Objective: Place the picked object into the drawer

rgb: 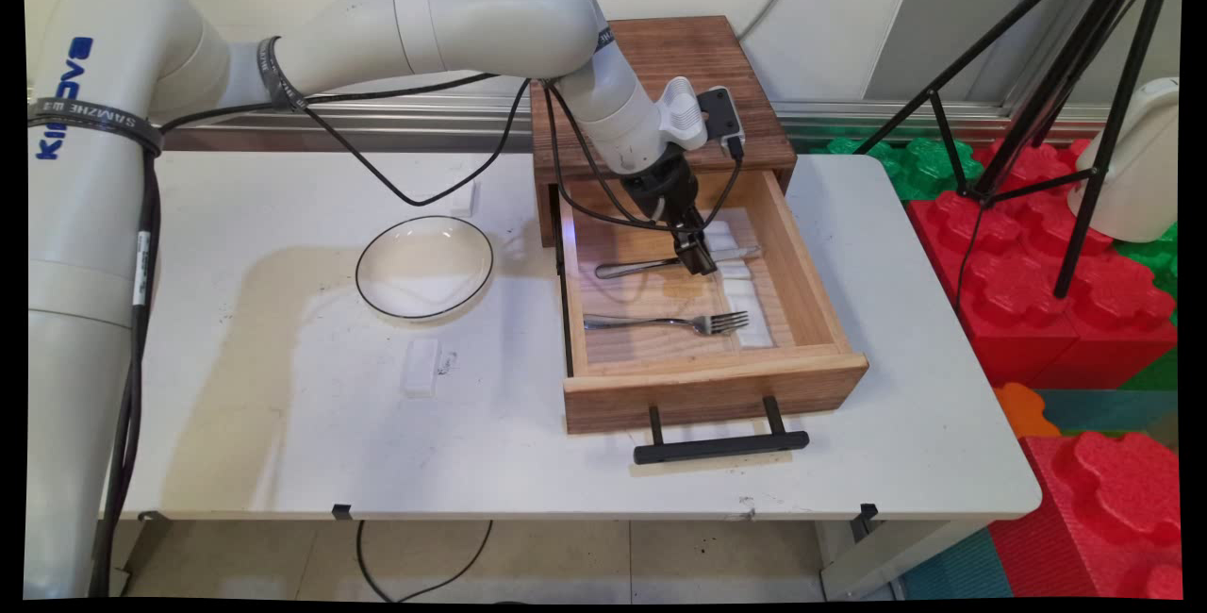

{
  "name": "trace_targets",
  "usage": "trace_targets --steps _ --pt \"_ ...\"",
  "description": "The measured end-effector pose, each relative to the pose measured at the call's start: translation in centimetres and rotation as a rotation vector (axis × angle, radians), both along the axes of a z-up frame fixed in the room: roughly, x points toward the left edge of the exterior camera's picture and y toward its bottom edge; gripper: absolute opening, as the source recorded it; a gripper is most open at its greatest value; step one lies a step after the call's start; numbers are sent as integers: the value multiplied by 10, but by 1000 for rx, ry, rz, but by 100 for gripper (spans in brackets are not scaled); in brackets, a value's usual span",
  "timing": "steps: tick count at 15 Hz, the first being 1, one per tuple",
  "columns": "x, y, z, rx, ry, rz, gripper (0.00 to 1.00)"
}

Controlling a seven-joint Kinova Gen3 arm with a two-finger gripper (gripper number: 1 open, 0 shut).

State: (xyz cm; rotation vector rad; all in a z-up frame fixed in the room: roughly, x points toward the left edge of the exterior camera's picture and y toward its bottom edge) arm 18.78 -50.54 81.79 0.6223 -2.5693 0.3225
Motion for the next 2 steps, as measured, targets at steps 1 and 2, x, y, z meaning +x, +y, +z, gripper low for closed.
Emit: trace_targets --steps 1,2 --pt "0 -1 -1 -3 2 3 100" --pt "0 -1 -1 -4 3 4 100"
